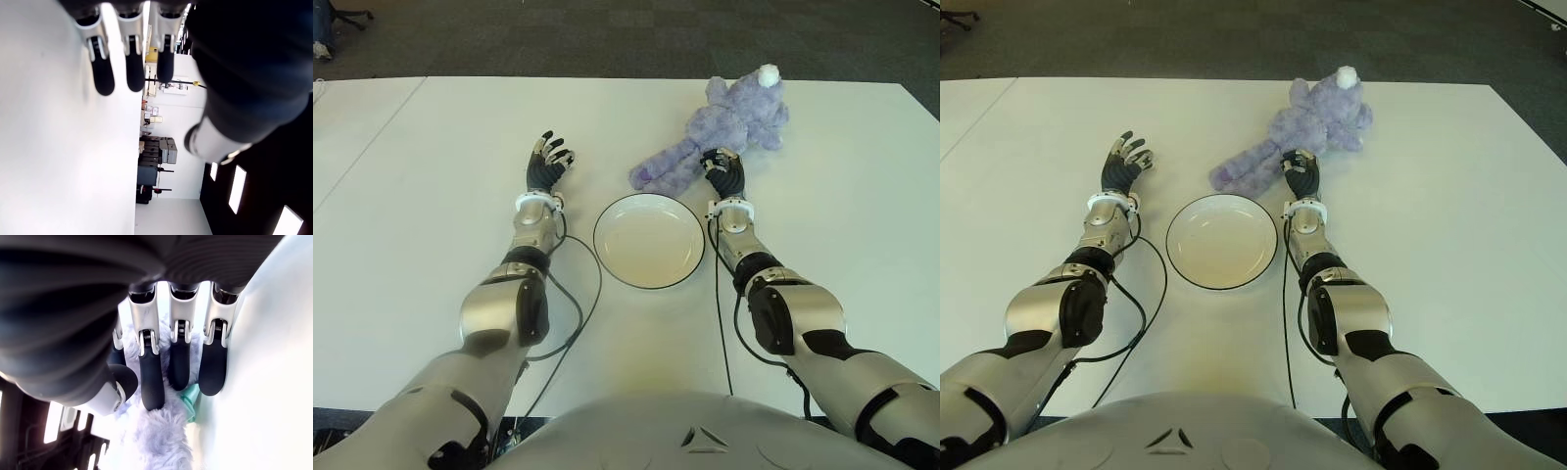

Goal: Put the doll into the plate.

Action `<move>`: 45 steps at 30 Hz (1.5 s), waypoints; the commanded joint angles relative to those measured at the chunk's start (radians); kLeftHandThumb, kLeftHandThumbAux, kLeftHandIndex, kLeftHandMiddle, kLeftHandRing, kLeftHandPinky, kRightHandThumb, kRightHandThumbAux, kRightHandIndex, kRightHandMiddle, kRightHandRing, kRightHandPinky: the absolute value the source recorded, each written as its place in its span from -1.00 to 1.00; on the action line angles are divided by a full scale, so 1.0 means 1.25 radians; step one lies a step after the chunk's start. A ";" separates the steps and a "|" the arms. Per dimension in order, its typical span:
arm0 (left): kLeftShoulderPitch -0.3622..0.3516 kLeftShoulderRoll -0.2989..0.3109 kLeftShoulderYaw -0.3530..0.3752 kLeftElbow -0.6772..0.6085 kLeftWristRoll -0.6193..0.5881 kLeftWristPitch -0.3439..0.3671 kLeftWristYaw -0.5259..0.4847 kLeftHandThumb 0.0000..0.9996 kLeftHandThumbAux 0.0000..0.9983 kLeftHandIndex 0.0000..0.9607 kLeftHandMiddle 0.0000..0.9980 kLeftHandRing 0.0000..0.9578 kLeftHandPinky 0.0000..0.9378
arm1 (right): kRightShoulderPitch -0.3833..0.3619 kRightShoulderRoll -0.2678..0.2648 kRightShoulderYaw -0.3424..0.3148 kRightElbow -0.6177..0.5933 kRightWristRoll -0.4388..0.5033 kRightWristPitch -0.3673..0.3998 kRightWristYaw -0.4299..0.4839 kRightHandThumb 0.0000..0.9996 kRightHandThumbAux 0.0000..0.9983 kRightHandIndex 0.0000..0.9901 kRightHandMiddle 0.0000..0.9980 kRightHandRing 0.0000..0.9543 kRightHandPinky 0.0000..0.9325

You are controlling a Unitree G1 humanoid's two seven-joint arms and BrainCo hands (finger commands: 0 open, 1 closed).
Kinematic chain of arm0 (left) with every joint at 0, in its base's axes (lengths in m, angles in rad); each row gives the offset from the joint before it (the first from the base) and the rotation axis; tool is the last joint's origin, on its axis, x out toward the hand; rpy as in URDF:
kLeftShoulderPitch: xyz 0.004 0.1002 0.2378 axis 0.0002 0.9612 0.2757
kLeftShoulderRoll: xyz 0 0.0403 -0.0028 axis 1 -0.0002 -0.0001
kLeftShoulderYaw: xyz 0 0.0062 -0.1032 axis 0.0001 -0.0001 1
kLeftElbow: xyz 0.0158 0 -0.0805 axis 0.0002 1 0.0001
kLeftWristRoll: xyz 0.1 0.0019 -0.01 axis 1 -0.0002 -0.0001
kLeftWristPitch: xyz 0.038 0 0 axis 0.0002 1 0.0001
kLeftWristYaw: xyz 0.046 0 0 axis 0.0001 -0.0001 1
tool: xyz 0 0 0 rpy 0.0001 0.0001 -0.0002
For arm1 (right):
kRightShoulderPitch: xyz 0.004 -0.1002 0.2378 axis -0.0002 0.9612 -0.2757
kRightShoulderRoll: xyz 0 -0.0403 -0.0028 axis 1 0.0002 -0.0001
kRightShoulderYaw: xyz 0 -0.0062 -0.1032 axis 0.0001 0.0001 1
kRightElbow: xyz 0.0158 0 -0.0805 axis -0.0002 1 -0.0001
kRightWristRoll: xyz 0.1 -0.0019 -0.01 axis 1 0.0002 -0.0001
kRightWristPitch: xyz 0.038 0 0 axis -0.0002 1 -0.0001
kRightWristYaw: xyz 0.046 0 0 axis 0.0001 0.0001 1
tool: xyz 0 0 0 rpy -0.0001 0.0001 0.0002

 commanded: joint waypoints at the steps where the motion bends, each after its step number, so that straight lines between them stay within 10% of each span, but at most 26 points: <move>1: 0.091 -0.027 0.006 0.078 -0.006 0.095 -0.013 -0.16 0.65 -0.76 -0.64 -0.56 -0.44 | 0.032 0.021 -0.013 0.035 0.024 0.082 -0.007 0.35 0.48 -0.20 -0.39 -0.31 -0.27; 26: 0.091 -0.028 0.010 0.078 -0.007 0.091 -0.019 -0.23 0.65 -0.80 -0.64 -0.55 -0.41 | 0.128 0.112 -0.018 -0.032 0.078 -0.149 -0.088 0.36 0.48 -0.19 -0.31 -0.24 -0.12; 45: 0.094 -0.032 0.005 0.077 -0.003 0.086 -0.011 -0.29 0.63 -0.82 -0.67 -0.58 -0.45 | 0.121 0.139 -0.032 -0.076 0.098 -0.215 -0.135 0.35 0.48 -0.19 -0.29 -0.20 -0.18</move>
